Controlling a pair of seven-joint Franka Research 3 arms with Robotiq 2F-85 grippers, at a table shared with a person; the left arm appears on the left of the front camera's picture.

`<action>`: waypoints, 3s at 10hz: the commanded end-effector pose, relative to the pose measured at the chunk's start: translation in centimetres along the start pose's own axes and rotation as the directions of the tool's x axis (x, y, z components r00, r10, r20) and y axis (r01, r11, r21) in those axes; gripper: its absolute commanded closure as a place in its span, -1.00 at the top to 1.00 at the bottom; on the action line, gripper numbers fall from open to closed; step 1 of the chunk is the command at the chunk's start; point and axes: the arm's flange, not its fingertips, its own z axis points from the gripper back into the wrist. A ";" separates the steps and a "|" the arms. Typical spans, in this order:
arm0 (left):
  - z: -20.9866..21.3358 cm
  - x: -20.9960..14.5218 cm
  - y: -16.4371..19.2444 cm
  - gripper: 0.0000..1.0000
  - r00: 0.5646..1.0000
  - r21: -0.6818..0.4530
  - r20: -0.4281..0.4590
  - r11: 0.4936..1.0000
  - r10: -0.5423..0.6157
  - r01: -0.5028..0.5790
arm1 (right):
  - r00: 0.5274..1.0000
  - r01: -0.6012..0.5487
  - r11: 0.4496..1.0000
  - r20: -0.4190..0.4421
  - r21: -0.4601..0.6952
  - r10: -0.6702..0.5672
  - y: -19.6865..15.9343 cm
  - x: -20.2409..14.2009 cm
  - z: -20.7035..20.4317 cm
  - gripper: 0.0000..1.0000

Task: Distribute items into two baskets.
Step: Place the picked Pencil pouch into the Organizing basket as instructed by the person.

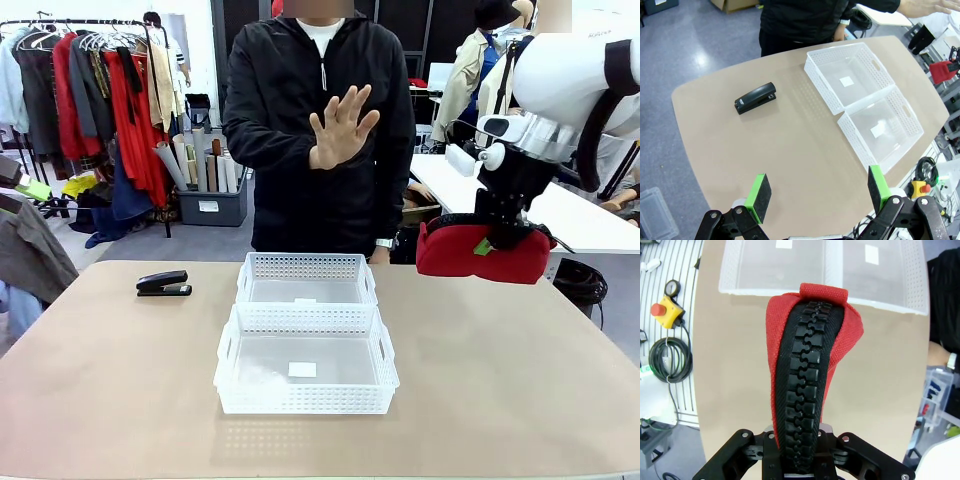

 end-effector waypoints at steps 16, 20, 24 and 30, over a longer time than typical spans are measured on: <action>0.0 0.0 -0.1 1.00 1.000 -0.005 0.002 1.000 -0.001 0.001 | 0.999 -0.042 0.999 -0.006 0.021 0.042 2.3 2.4 -0.4 -1.00; 0.0 0.0 -0.1 1.00 1.000 -0.005 0.002 1.000 -0.001 0.001 | 0.994 -0.095 0.995 -0.056 0.036 0.097 6.4 5.1 -0.3 -1.00; 0.0 0.0 -0.1 1.00 1.000 -0.005 0.002 1.000 -0.001 0.001 | 0.992 -0.112 0.993 -0.052 0.033 0.114 10.0 6.3 -0.7 -1.00; 0.0 0.0 -0.1 1.00 1.000 -0.005 0.002 1.000 -0.001 0.001 | 0.995 -0.096 0.994 -0.023 0.051 0.097 11.8 9.7 -3.2 -1.00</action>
